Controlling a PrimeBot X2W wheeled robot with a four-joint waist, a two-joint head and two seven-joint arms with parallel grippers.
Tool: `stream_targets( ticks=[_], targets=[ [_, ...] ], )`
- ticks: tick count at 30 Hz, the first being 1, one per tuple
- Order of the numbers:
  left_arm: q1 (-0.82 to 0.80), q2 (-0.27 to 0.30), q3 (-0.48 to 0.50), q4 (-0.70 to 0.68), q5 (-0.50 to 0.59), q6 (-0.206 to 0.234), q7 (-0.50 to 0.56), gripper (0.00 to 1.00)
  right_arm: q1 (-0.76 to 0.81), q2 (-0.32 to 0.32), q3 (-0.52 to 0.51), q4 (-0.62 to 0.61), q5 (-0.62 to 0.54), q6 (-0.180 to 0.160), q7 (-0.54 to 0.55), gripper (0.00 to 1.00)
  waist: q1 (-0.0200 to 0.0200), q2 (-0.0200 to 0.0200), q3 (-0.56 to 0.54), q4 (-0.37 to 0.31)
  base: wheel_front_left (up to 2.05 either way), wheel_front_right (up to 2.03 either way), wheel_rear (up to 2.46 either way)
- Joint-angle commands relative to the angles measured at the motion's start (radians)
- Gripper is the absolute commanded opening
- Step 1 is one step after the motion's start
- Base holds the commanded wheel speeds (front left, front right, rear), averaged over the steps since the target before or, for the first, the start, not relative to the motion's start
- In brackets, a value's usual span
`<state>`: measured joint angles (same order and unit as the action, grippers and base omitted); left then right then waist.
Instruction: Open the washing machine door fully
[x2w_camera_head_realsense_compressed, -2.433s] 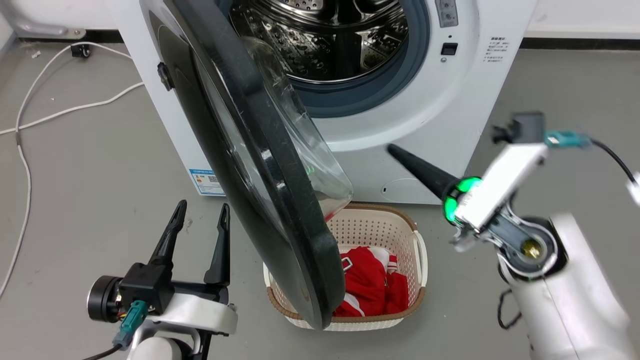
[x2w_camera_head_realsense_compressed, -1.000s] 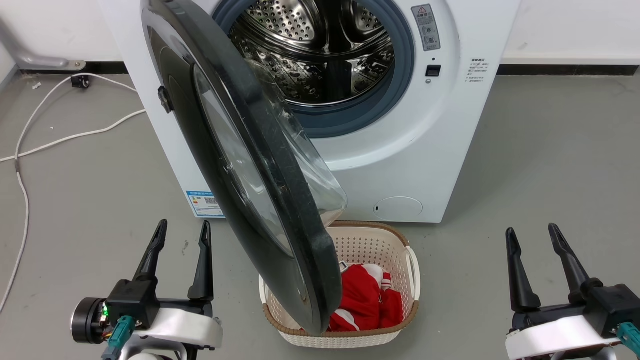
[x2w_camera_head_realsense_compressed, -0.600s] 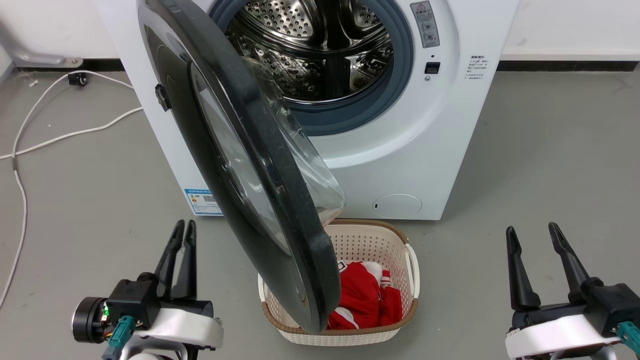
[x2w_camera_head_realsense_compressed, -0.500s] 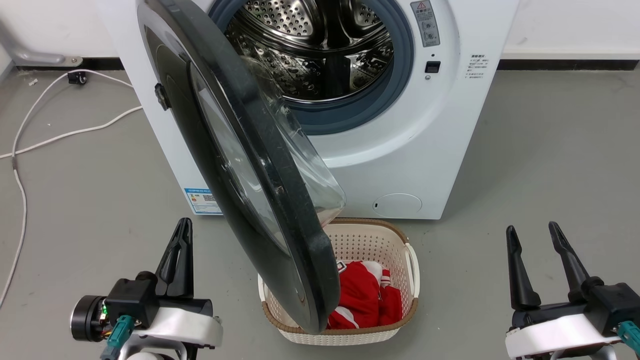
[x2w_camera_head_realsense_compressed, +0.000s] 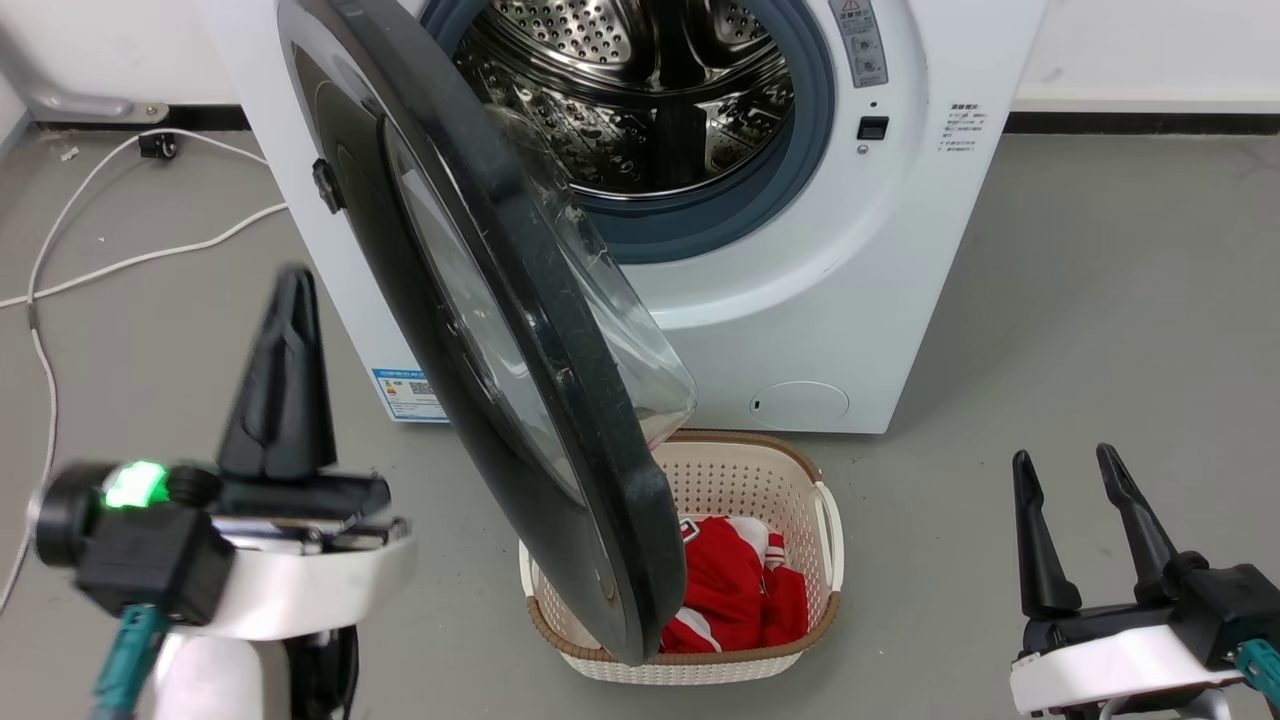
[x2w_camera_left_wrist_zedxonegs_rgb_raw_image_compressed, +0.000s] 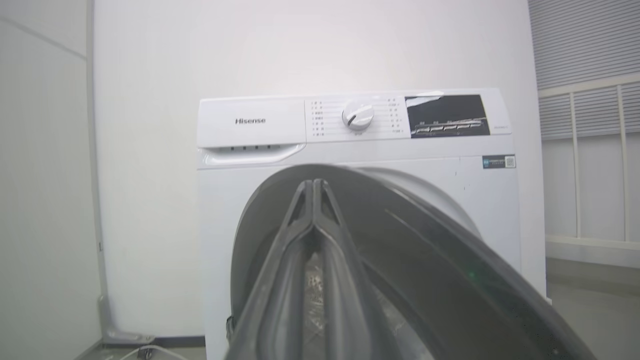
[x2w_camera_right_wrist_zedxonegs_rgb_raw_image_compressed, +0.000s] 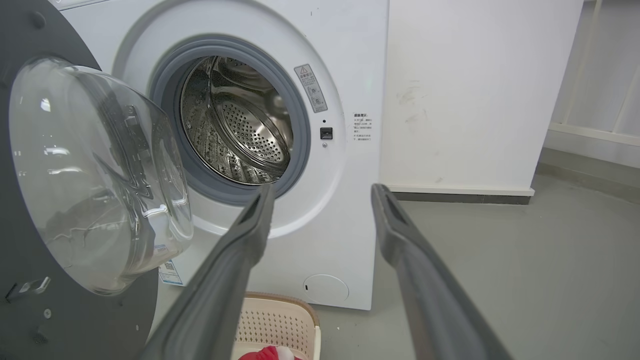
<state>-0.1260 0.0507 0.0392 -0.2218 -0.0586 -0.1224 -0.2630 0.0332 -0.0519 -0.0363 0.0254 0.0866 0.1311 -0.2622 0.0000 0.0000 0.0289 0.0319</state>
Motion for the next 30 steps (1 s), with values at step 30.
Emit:
stream_targets(
  ticks=[30],
  targets=[
    [0.098, 0.187, -0.672, -0.123, -0.124, -0.008, 0.118, 0.00, -0.033, 0.003, 0.014, 0.032, 0.023, -0.001, -0.003, 1.00, 0.0000, 0.0000, 0.034, -0.018, 0.00, 0.00, 0.00]
  ],
)
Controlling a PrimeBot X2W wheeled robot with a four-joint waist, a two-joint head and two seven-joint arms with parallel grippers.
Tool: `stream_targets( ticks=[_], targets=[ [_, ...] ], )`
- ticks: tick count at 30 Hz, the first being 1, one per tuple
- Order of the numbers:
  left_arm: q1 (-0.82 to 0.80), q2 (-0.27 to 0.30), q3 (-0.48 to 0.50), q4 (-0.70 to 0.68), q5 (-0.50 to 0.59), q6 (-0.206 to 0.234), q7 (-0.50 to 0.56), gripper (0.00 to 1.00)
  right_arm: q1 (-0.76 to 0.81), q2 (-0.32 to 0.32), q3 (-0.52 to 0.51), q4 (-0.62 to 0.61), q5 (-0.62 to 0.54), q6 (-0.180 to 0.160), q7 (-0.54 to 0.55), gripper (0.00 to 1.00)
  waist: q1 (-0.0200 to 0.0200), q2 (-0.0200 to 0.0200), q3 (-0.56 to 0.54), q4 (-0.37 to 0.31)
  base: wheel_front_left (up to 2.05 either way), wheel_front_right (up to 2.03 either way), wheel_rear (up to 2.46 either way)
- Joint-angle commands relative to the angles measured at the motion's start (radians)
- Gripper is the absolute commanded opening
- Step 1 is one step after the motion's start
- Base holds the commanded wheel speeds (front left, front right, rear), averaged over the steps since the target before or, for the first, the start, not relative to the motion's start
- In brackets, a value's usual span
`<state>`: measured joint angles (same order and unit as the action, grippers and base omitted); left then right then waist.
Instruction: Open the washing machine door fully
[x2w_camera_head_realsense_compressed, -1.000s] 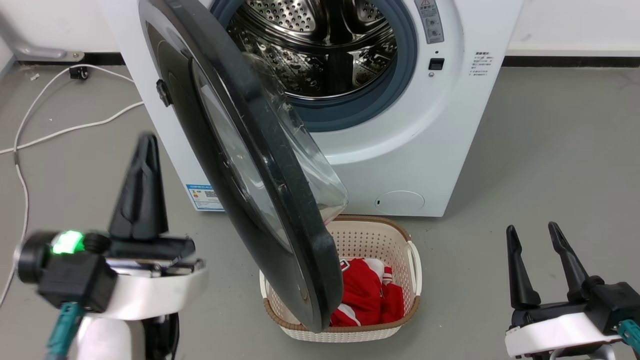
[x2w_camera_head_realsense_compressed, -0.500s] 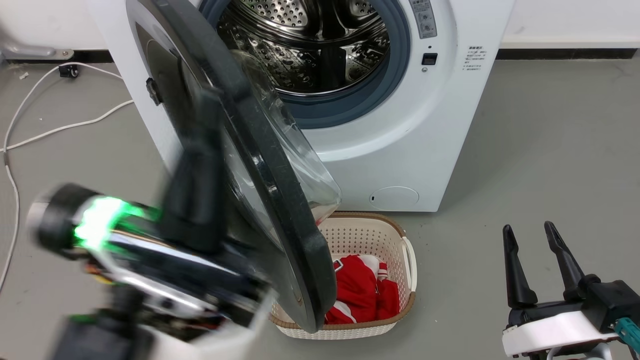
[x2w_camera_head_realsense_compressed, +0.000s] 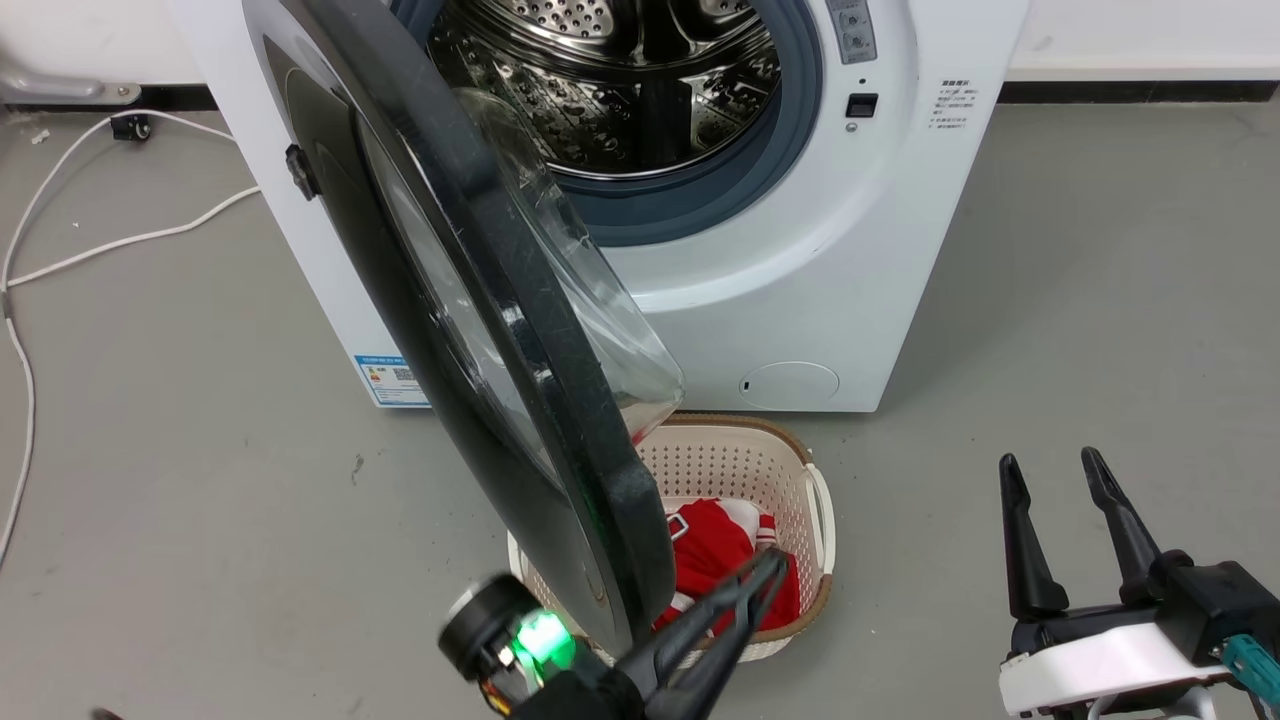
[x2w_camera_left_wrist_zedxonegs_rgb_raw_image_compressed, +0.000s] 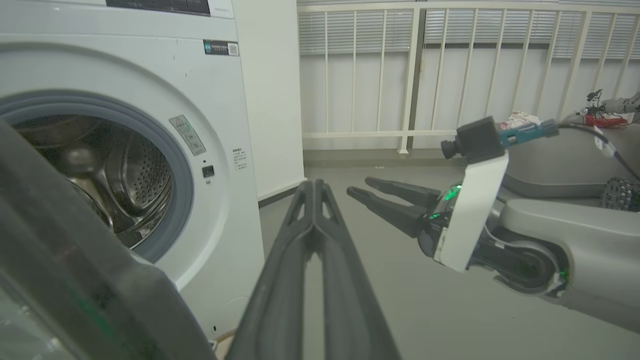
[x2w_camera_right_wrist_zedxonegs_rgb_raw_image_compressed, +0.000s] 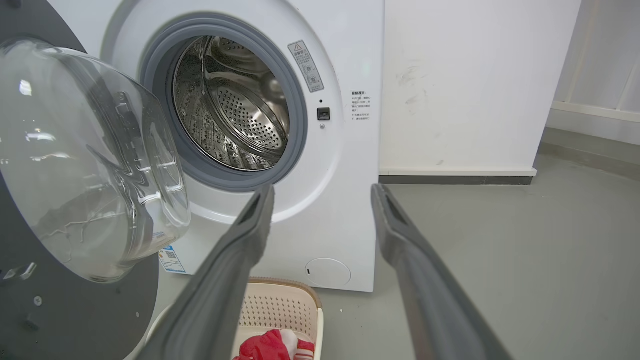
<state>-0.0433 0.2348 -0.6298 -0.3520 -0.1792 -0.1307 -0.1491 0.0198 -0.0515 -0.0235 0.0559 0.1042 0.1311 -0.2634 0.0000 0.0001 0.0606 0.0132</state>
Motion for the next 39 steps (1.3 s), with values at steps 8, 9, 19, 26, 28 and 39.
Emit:
stream_targets(
  ticks=[8, 9, 19, 26, 28, 39],
  targets=[
    [0.049, -0.002, -0.002, 0.169, -0.033, 0.027, 0.004, 0.00, -0.026, 0.003, 0.014, 0.012, 0.010, -0.001, -0.002, 1.00, 0.0000, -0.0001, 0.014, 0.001, 0.00, 0.00, 0.00],
    [0.040, -0.006, 0.005, 0.189, -0.032, 0.034, -0.006, 0.00, -0.027, 0.003, 0.014, 0.013, 0.011, -0.001, -0.001, 1.00, 0.0000, -0.0001, 0.015, 0.001, 0.00, 0.00, 0.00],
    [-0.053, -0.050, 0.102, 0.338, -0.046, 0.103, -0.081, 0.00, -0.030, 0.003, 0.028, 0.030, 0.018, -0.001, -0.001, 1.00, 0.0000, -0.0001, 0.023, -0.011, 0.00, 0.00, 0.00],
    [-0.067, -0.050, 0.130, 0.372, -0.045, 0.125, -0.098, 0.00, -0.032, 0.003, 0.031, 0.039, 0.025, -0.001, -0.002, 1.00, 0.0000, -0.0001, 0.024, -0.007, 0.00, 0.00, 0.00],
    [-0.046, -0.046, 0.136, 0.367, -0.045, 0.136, -0.101, 0.00, -0.026, 0.003, 0.028, 0.041, 0.027, -0.001, -0.002, 1.00, 0.0000, -0.0001, 0.019, 0.001, 0.00, 0.00, 0.00],
    [0.100, -0.032, 0.125, 0.264, -0.031, 0.201, -0.107, 0.00, -0.006, 0.003, 0.026, 0.050, 0.034, -0.001, 0.004, 1.00, 0.0000, -0.0001, 0.004, 0.123, 0.00, 0.00, 0.00]
  ],
)
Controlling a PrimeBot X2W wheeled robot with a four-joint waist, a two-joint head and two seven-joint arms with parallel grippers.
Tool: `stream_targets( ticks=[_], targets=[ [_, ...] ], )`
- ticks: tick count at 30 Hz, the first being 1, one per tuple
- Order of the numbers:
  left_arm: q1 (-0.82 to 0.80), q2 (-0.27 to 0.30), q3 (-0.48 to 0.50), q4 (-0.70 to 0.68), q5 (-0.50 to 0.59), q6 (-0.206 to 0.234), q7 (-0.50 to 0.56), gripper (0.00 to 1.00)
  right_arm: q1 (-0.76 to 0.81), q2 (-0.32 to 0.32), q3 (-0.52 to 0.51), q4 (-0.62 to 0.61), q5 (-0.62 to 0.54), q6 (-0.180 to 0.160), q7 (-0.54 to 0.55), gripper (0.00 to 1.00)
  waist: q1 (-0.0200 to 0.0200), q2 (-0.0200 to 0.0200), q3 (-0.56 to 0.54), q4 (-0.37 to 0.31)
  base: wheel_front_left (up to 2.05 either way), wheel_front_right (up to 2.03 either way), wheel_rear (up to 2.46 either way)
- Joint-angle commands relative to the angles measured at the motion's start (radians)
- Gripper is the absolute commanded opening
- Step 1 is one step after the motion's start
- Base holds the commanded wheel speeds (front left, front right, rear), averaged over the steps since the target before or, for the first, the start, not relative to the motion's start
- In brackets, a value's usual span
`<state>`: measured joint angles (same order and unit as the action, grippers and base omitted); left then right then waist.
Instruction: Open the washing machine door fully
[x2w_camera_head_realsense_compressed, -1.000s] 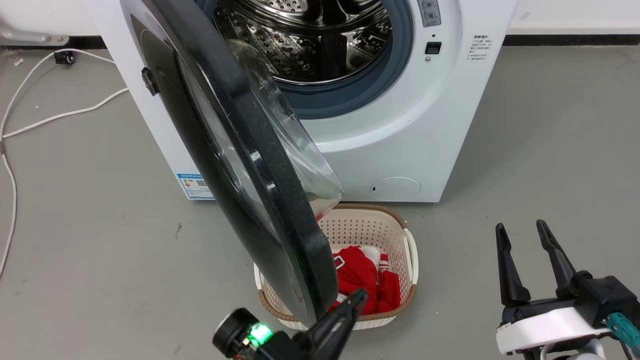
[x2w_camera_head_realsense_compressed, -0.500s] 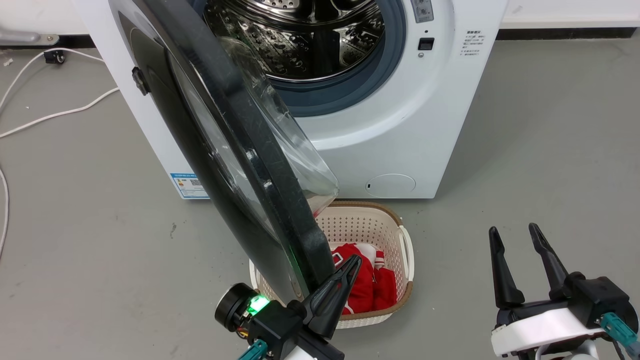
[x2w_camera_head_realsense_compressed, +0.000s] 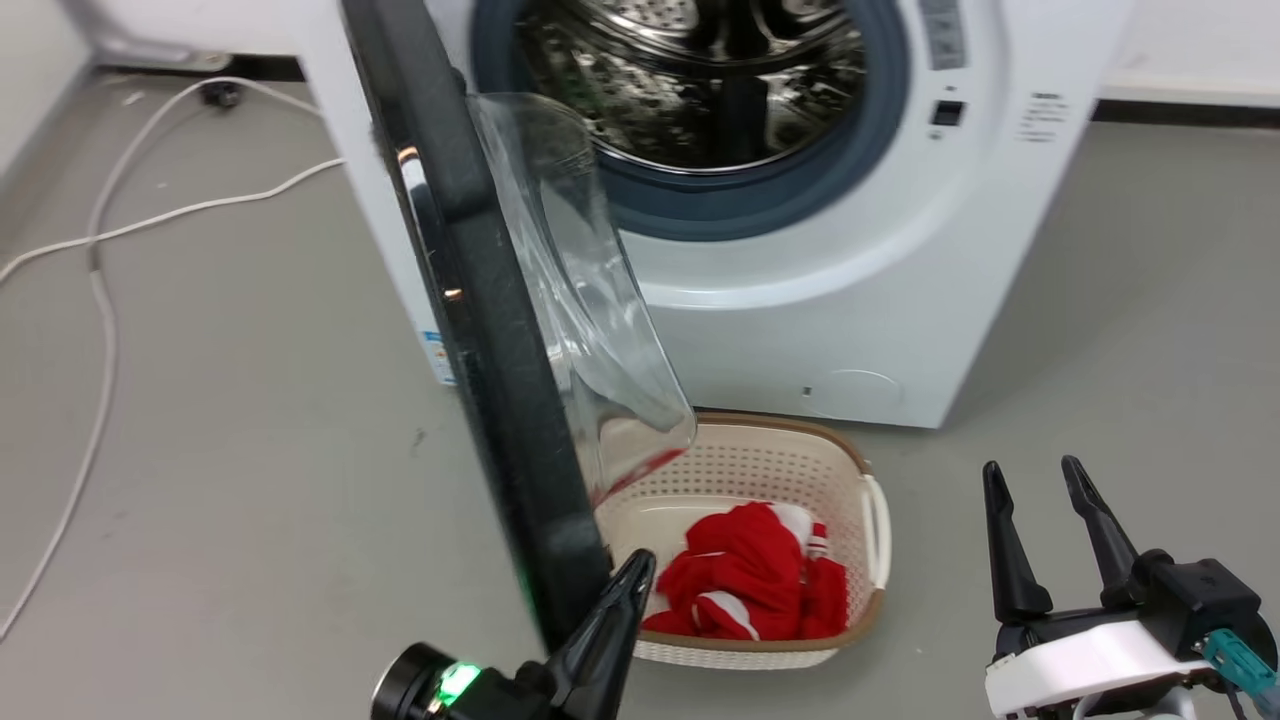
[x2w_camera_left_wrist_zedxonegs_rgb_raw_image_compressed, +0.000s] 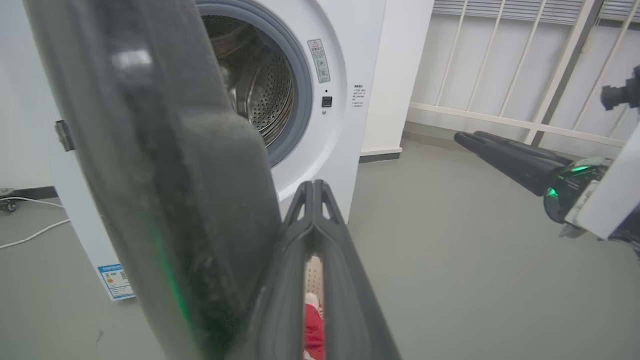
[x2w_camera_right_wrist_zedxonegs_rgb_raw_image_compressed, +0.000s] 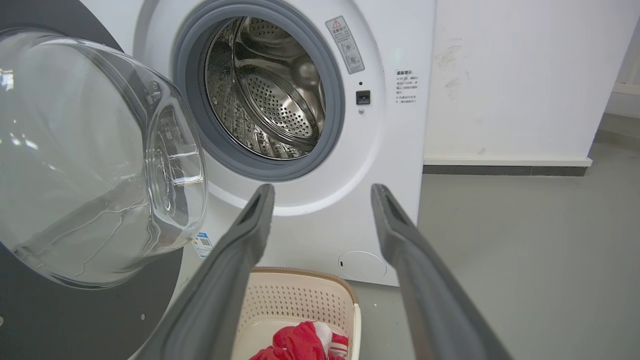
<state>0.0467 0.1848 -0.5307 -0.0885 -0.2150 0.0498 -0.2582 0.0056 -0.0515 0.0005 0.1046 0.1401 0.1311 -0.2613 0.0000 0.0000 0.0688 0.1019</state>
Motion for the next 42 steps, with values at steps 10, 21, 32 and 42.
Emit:
stream_targets(
  ticks=[10, 21, 32, 42],
  targets=[
    [0.087, 0.024, 0.046, -0.077, 0.004, 0.077, -0.002, 0.00, 0.004, 0.002, -0.010, -0.011, -0.012, -0.001, 0.015, 1.00, 0.0000, 0.0000, 0.003, 0.187, 0.00, 0.00, 0.00],
    [0.060, 0.055, 0.222, -0.035, -0.074, 0.117, -0.008, 0.00, -0.013, 0.002, -0.001, -0.020, -0.017, -0.001, 0.034, 1.00, 0.0000, 0.0000, 0.016, 0.268, 0.00, 0.00, 0.00],
    [-0.042, 0.097, 0.502, 0.039, -0.098, 0.090, -0.009, 0.00, -0.033, 0.002, 0.009, -0.029, -0.025, -0.001, 0.048, 1.00, 0.0000, 0.0000, 0.051, 0.235, 0.00, 0.00, 0.00],
    [-0.153, 0.111, 0.740, 0.206, -0.115, -0.033, -0.007, 0.00, -0.049, 0.002, 0.012, -0.035, -0.031, -0.001, 0.049, 1.00, 0.0000, 0.0000, 0.088, 0.195, 0.00, 0.00, 0.00]
  ],
)
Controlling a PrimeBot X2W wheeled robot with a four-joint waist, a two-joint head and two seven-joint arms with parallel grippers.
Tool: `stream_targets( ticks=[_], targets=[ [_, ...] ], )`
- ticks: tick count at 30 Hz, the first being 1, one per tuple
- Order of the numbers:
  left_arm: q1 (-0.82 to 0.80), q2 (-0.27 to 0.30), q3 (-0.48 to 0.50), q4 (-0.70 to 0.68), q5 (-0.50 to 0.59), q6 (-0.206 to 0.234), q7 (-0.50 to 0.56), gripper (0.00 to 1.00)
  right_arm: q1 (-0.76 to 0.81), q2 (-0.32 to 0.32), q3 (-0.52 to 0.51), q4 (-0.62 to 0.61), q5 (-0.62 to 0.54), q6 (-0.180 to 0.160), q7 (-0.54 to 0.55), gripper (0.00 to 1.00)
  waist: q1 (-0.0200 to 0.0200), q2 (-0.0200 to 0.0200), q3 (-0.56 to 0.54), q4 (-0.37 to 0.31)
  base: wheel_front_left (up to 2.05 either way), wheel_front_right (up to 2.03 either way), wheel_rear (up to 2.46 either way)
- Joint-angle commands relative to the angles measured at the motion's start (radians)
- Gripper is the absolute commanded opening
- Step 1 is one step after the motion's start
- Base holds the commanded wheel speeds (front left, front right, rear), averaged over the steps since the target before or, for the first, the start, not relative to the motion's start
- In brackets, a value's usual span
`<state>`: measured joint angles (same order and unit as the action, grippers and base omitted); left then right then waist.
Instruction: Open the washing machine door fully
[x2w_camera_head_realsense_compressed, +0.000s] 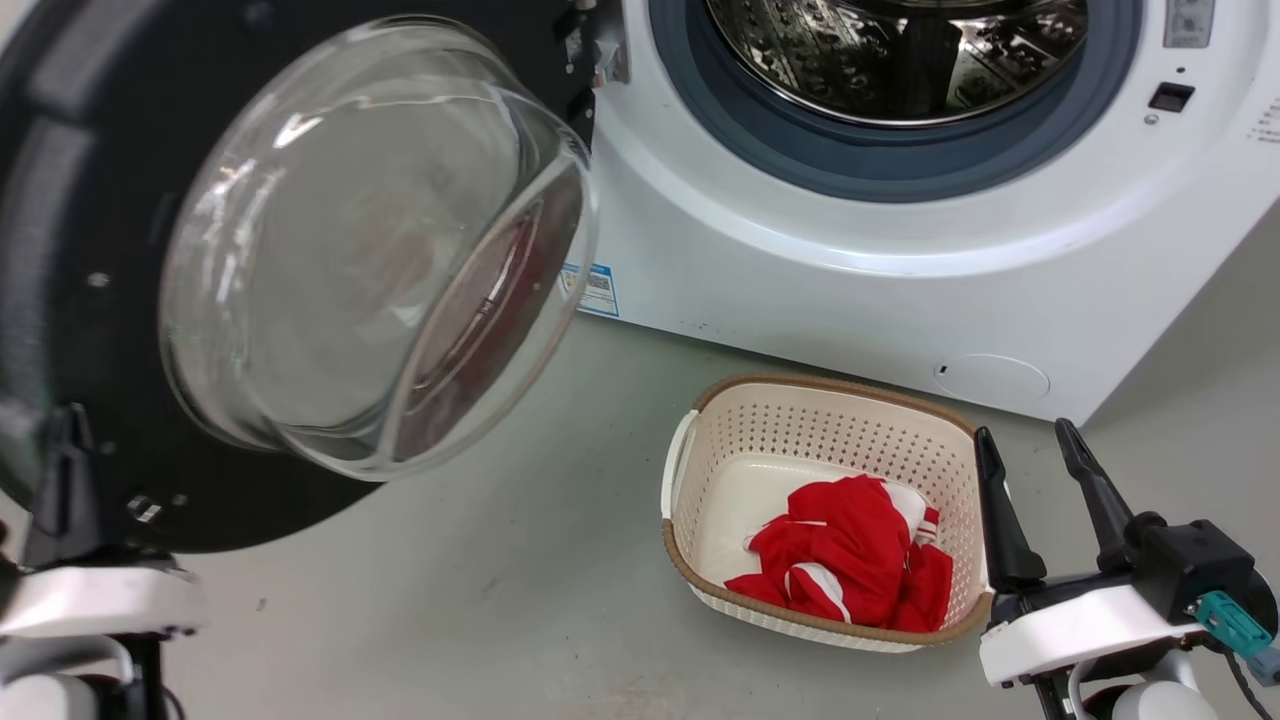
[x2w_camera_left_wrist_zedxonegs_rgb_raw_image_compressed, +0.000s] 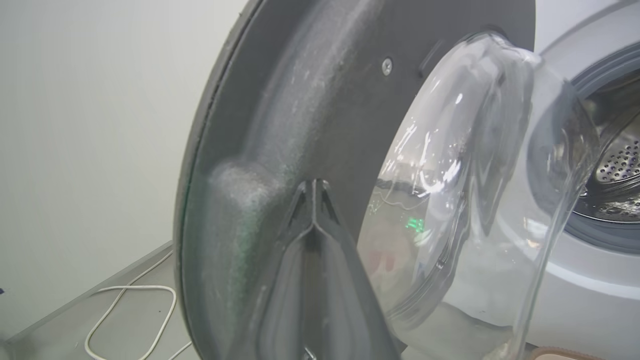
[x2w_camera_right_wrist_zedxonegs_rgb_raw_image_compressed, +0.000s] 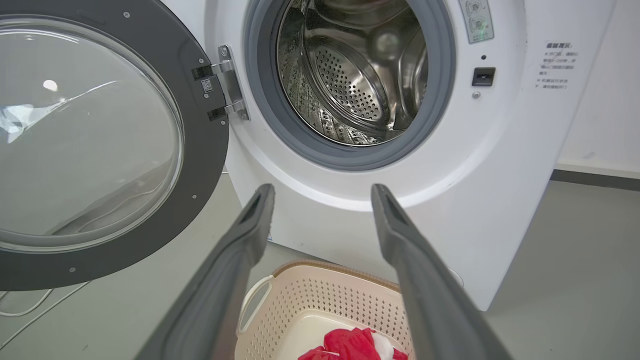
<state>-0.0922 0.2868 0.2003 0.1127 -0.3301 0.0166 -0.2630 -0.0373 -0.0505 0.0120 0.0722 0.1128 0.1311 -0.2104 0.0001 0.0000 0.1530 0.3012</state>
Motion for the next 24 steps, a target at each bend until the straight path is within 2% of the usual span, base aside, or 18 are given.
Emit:
stream_targets(
  ticks=[1, 10, 20, 21, 23, 24],
  targets=[
    [-0.026, 0.008, 0.028, 0.023, 0.004, -0.013, -0.002, 0.00, -0.008, 0.001, 0.002, -0.003, -0.006, -0.001, -0.002, 1.00, -0.0001, 0.0000, 0.006, -0.008, 0.00, 0.00, 0.00],
    [-0.071, -0.026, 0.124, 0.118, 0.073, -0.084, -0.002, 0.00, -0.010, 0.001, 0.008, 0.007, 0.003, -0.001, -0.009, 1.00, -0.0001, 0.0000, -0.001, -0.029, 0.00, 0.00, 0.00],
    [0.053, -0.142, 0.124, 0.016, 0.155, -0.118, -0.002, 0.00, 0.020, 0.001, 0.005, 0.025, 0.028, -0.001, -0.019, 1.00, -0.0001, 0.0000, -0.063, -0.039, 0.00, 0.00, 0.00],
    [0.067, -0.153, 0.117, 0.001, 0.162, -0.121, -0.002, 0.07, 0.022, 0.001, 0.004, 0.027, 0.029, -0.001, -0.019, 1.00, -0.0001, 0.0000, -0.068, -0.038, 0.00, 0.00, 0.00],
    [0.091, -0.170, 0.103, -0.025, 0.179, -0.122, -0.002, 0.71, 0.028, 0.001, 0.006, 0.027, 0.029, -0.001, -0.021, 1.00, -0.0001, 0.0000, -0.079, -0.036, 0.00, 0.00, 0.00],
    [0.101, -0.178, 0.096, -0.041, 0.186, -0.123, -0.002, 0.89, 0.032, 0.001, 0.005, 0.026, 0.029, -0.001, -0.022, 1.00, -0.0001, 0.0000, -0.083, -0.034, 0.00, 0.00, 0.00]
  ],
)
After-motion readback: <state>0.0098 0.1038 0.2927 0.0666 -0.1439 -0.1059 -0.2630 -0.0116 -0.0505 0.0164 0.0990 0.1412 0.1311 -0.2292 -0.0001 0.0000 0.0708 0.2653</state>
